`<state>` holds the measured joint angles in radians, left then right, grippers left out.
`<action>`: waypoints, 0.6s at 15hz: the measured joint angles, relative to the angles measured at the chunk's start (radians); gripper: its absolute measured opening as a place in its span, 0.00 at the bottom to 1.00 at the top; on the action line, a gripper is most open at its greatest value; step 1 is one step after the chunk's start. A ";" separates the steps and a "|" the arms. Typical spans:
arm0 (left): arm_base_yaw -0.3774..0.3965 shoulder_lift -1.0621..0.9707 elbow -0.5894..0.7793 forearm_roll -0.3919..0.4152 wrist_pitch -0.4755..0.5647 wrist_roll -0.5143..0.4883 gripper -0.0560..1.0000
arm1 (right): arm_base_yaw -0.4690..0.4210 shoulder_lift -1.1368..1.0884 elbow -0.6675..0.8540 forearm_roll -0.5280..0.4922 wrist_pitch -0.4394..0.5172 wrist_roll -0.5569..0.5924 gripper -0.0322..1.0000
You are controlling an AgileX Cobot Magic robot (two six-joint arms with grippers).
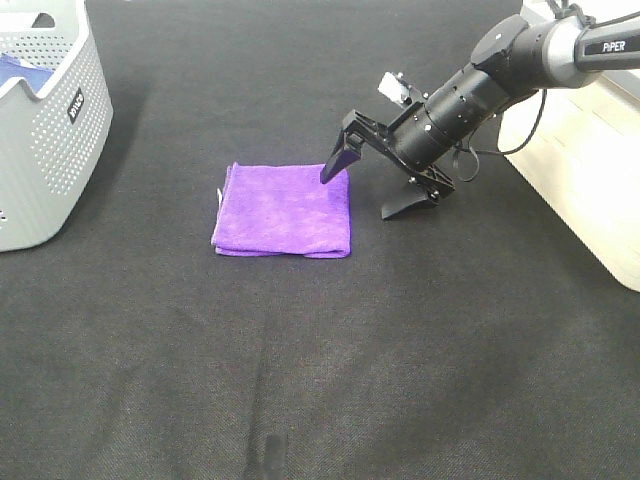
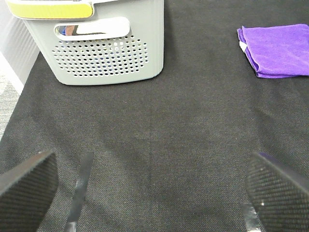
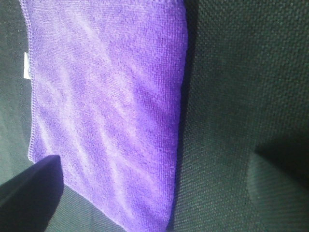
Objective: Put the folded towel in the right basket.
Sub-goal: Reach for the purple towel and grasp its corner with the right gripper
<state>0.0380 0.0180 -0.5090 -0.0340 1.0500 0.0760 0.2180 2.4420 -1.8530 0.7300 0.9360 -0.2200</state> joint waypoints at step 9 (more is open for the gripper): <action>0.000 0.000 0.000 0.000 0.000 0.000 0.99 | 0.235 0.104 -0.091 0.186 -0.129 -0.003 0.85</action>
<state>0.0380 0.0180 -0.5090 -0.0340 1.0500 0.0760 0.4530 2.5460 -1.9440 0.9160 0.8070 -0.2230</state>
